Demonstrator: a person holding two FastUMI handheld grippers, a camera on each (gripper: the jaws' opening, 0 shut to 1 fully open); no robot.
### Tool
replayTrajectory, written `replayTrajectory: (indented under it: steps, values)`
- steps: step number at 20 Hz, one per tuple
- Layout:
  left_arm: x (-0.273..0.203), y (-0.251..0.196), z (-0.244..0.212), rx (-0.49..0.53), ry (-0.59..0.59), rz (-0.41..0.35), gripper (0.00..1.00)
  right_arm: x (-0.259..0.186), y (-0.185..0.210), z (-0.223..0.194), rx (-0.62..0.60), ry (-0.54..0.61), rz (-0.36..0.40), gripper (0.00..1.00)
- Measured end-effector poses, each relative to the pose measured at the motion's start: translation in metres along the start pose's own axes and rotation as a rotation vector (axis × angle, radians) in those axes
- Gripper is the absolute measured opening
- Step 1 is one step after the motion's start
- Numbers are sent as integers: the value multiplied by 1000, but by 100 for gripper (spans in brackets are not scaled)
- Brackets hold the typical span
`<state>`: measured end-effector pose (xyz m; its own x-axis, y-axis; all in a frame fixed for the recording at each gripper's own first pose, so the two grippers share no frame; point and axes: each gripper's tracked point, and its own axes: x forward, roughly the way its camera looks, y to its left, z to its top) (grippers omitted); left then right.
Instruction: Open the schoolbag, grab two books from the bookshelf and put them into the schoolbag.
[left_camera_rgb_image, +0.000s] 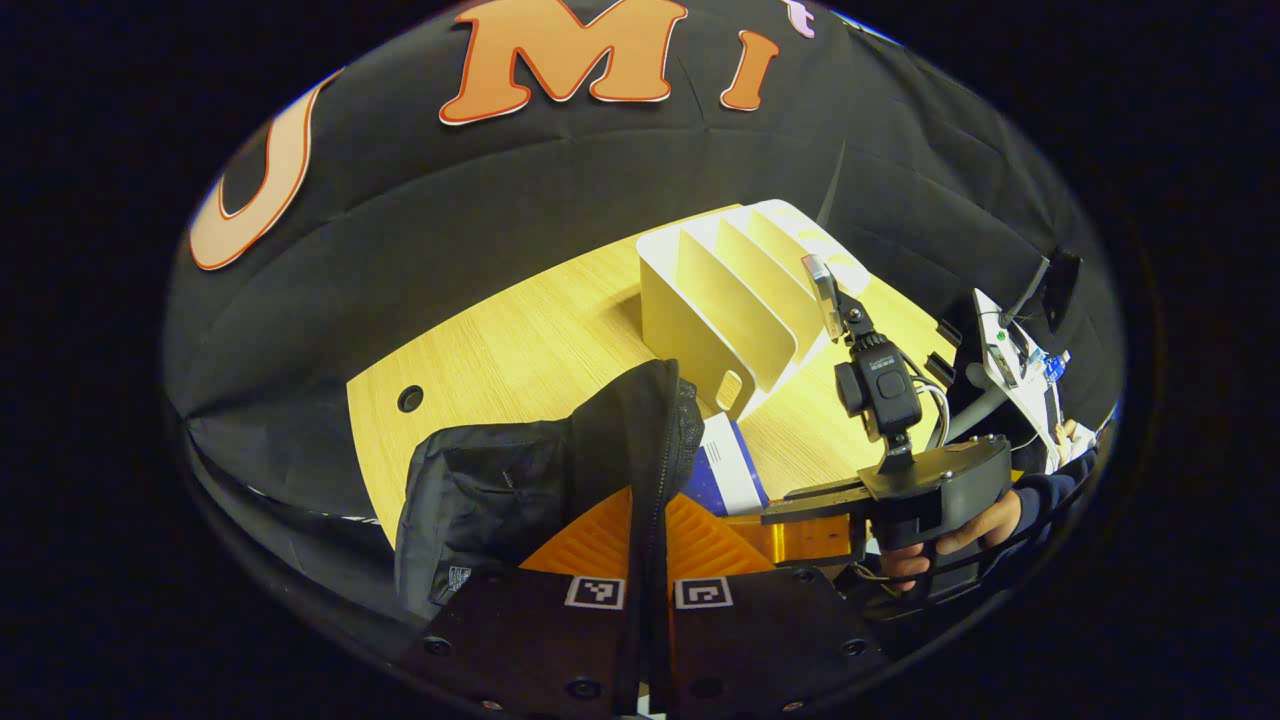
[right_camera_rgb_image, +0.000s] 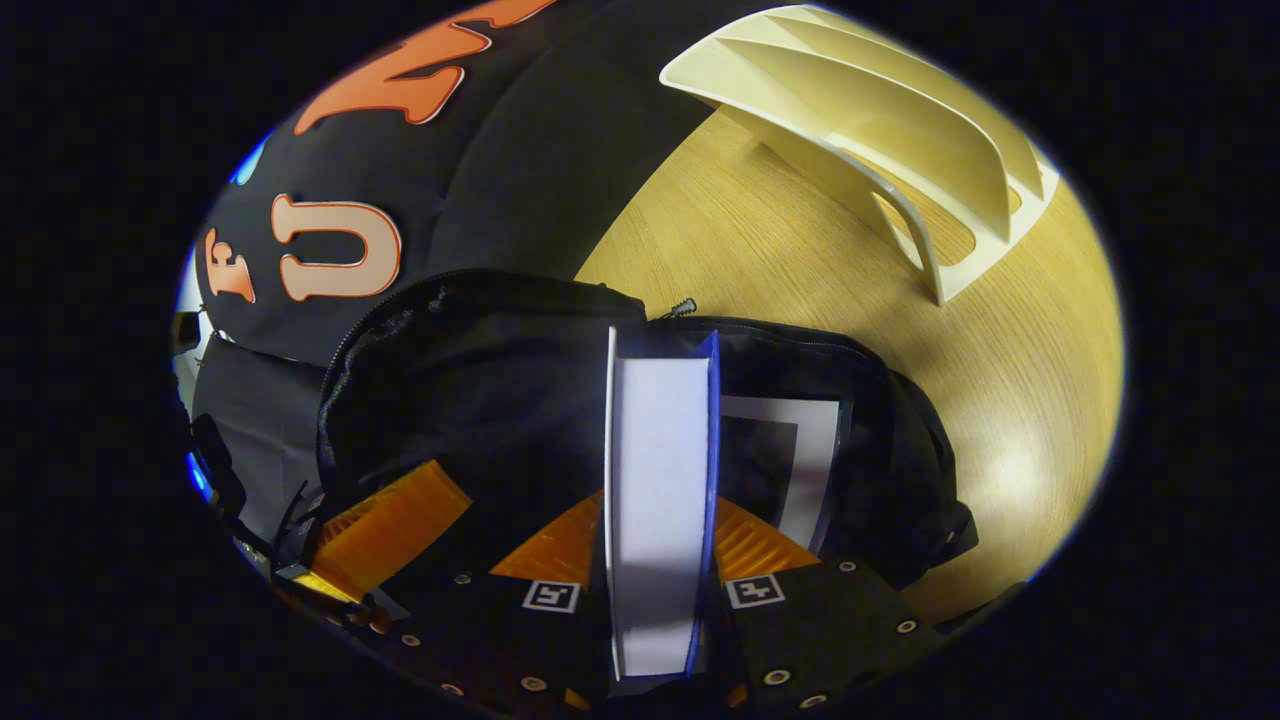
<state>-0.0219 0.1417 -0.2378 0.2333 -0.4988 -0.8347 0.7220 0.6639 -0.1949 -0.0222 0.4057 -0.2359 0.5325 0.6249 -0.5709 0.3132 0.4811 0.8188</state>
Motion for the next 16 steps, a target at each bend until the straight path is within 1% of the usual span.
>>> replayTrajectory:
  steps: [4, 5, 6, 7, 9, 10, 11, 12, 13, 14, 15, 16]
  values:
    - [-1, -3, -1, 11, 5, 10, 4, 18, 3, -4, -19, 3, 30, 39]
    - [-1, -3, 0, 13, 4, 12, 5, 21, 3, -5, -9, 5, 39, 48]
    - [-1, -3, -1, 12, 3, 9, 5, 22, 4, -7, -5, 10, 40, 39]
    - [-1, -3, 0, 6, 1, 6, 5, 22, 3, -7, -14, 13, 32, 39]
    - [-2, -2, -1, -2, -4, -4, 5, 19, -6, -10, -65, 22, -30, 43]
    - [0, -1, -3, -11, -5, -7, 5, 19, -15, -14, -109, 42, -61, 53]
    - [1, 0, -5, -22, -7, -12, 5, 15, -22, -18, -139, 67, -95, 58]
    - [2, 0, -5, -32, -9, -18, 5, 13, -27, -25, -163, 95, -122, 68]
    - [2, 1, -6, -37, -15, -22, 5, 9, -30, -33, -181, 112, -141, 89]
    - [3, 1, -8, -37, -15, -23, 4, 6, -33, -37, -195, 122, -158, 79]
    - [3, 2, -8, -39, -18, -24, 4, 0, -33, -41, -203, 123, -172, 84]
    - [4, 2, -10, -40, -18, -22, 5, -4, -35, -44, -218, 118, -189, 92]
